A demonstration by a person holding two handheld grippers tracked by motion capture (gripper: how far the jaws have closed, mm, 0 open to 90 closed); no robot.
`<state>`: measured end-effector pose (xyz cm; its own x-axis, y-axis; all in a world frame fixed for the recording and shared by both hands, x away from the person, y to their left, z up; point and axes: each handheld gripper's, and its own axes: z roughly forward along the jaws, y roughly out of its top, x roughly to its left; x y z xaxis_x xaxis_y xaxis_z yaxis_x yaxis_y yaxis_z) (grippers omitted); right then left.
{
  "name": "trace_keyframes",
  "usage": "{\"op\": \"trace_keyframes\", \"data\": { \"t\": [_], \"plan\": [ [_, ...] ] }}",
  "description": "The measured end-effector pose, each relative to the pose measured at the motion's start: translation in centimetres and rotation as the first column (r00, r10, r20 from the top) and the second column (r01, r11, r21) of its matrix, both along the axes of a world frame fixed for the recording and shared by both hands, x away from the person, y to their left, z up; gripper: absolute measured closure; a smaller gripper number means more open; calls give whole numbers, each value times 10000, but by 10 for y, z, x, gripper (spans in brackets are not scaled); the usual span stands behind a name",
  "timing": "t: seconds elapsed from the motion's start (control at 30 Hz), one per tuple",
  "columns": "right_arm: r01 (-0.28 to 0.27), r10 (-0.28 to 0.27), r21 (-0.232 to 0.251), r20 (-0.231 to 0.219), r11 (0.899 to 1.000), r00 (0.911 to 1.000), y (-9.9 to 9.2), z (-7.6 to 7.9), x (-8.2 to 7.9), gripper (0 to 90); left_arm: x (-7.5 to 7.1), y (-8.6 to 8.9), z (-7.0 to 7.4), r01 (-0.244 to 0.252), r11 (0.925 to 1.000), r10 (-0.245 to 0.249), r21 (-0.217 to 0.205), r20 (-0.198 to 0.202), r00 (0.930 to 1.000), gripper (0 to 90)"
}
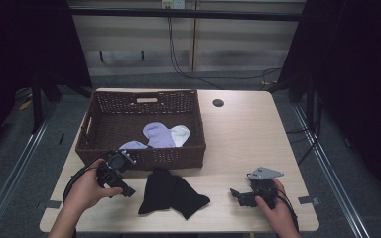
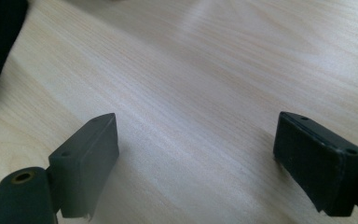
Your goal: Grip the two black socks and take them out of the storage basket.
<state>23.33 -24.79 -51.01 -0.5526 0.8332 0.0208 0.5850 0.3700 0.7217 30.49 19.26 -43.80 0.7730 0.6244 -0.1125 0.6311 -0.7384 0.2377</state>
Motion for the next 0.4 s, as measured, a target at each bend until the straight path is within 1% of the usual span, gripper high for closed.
{"op": "trace_keyframes", "data": {
  "t": [0.1,0.17,0.2,0.23,0.33,0.4],
  "plan": [
    [3,-3,0,-4,10000,10000,0,0,0,134,-3,4,-6,-197,9998,197,-35,103,9998,296],
    [13,-13,3,-17,10000,10000,0,0,0,134,-4,7,-10,-294,9994,299,-160,293,9991,289],
    [-2,2,-2,3,10000,10000,0,0,0,135,-5,8,-12,-243,9994,252,-235,348,9991,286],
    [12,-12,1,-17,10000,10000,0,0,0,135,-6,9,-14,-298,9989,314,-369,434,9986,285],
    [11,-11,1,-13,10000,10000,0,0,0,135,-9,12,-21,-432,9965,470,-717,521,9975,273],
    [1,-1,1,-3,10000,10000,0,0,0,135,-11,13,-24,-374,9970,416,-671,612,9973,267]
  ]
}}
